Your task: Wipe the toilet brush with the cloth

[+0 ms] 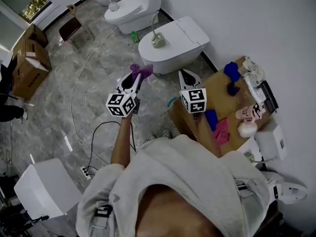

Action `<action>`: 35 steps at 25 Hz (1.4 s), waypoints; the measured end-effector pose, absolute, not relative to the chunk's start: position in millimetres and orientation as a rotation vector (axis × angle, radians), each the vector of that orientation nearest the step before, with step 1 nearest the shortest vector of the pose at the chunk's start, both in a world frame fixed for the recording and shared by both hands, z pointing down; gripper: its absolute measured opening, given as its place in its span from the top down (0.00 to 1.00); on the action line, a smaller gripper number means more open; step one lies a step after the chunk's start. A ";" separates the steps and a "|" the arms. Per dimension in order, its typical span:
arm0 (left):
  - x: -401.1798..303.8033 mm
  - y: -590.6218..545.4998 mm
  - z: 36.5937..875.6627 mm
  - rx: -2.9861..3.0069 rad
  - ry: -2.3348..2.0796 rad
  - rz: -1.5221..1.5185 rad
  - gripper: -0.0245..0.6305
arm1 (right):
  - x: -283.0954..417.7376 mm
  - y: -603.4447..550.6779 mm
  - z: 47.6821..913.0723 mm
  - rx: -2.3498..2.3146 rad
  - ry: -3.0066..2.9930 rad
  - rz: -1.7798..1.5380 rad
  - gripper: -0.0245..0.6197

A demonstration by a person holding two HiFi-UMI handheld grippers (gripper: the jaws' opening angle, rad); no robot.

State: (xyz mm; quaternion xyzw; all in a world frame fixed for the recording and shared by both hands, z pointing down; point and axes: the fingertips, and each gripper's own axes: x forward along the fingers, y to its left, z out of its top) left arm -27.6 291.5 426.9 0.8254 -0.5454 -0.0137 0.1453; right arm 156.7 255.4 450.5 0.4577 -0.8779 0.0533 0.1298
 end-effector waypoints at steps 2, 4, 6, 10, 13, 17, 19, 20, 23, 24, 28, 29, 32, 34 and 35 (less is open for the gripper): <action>-24.0 289.9 428.1 2.375 -1.578 -0.034 0.80 | 157.5 252.8 453.8 1.316 -2.552 0.151 0.91; -21.0 289.5 430.1 2.368 -1.583 -0.028 0.80 | 157.8 252.6 457.5 1.303 -2.551 0.140 0.91; -19.5 287.1 431.2 2.362 -1.589 -0.028 0.80 | 155.8 250.5 460.9 1.286 -2.552 0.127 0.91; -18.2 280.0 437.5 2.350 -1.592 -0.018 0.80 | 151.6 241.0 468.3 1.272 -2.560 0.139 0.91; -23.4 268.1 441.0 2.341 -1.598 -0.018 0.80 | 146.6 226.0 470.3 1.274 -2.553 0.135 0.91; -31.9 245.4 446.7 2.337 -1.590 -0.027 0.80 | 139.2 202.4 472.0 1.280 -2.551 0.136 0.91; -37.8 229.6 449.9 2.339 -1.582 -0.032 0.80 | 133.5 188.6 474.1 1.282 -2.551 0.133 0.91; -40.6 220.6 451.7 2.342 -1.575 -0.035 0.80 | 130.5 181.1 475.6 1.283 -2.549 0.133 0.91; -51.6 188.1 456.7 2.354 -1.547 -0.047 0.80 | 119.4 153.1 479.7 1.295 -2.530 0.134 0.91; -56.3 176.3 458.6 2.355 -1.536 -0.048 0.80 | 114.7 142.9 481.1 1.300 -2.519 0.136 0.91; -73.1 127.6 461.2 2.368 -1.474 -0.043 0.80 | 96.2 102.5 484.3 1.322 -2.460 0.151 0.91; -77.3 115.0 460.6 2.373 -1.456 -0.042 0.80 | 91.7 91.4 483.4 1.332 -2.448 0.156 0.91; -91.5 71.9 453.4 2.401 -1.410 -0.041 0.80 | 76.7 52.7 475.0 1.371 -2.428 0.161 0.91; -100.4 45.0 449.3 2.421 -1.381 -0.039 0.80 | 67.6 29.6 470.4 1.396 -2.414 0.164 0.91; -105.1 32.0 447.7 2.429 -1.367 -0.040 0.80 | 63.1 18.6 468.6 1.407 -2.406 0.165 0.91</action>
